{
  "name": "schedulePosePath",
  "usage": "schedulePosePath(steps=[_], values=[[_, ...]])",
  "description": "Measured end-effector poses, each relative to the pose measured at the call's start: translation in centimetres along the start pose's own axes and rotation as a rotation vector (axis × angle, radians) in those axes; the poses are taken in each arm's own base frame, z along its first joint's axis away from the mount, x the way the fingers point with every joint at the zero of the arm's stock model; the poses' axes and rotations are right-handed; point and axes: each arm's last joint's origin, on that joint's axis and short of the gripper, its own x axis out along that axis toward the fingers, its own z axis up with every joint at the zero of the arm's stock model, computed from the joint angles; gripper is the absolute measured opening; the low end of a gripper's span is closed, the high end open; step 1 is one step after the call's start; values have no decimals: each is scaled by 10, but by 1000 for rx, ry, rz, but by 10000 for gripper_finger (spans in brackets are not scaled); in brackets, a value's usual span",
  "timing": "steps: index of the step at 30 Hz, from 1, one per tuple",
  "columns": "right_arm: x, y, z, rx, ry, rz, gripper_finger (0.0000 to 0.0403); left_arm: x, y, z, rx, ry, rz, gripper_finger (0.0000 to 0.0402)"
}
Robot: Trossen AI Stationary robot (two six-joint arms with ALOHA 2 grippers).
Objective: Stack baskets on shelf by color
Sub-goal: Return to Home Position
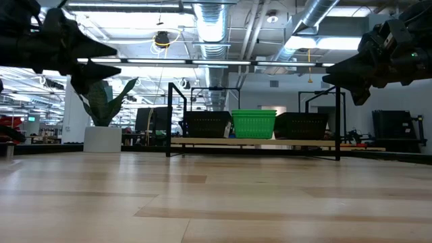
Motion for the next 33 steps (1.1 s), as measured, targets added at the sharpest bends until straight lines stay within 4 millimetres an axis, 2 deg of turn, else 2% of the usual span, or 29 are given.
schedulePosePath(steps=[12, 17, 23, 28, 33], values=[[1, -3, -2, -57, -3, -87, 137, 2, -1, -6, 33, 82, -53, 261], [2, 0, -4, -81, 13, -64, 139, 2, -2, -6, 50, 85, -73, 261], [1, 7, -5, -208, 16, 0, 140, 1, -2, -5, 48, 67, -82, 261], [-3, 15, 12, -226, -153, 47, 137, 0, -2, -3, 34, 52, -86, 261], [-11, 15, 21, -205, -173, 35, 140, 0, -3, -3, 30, 52, -90, 261]])
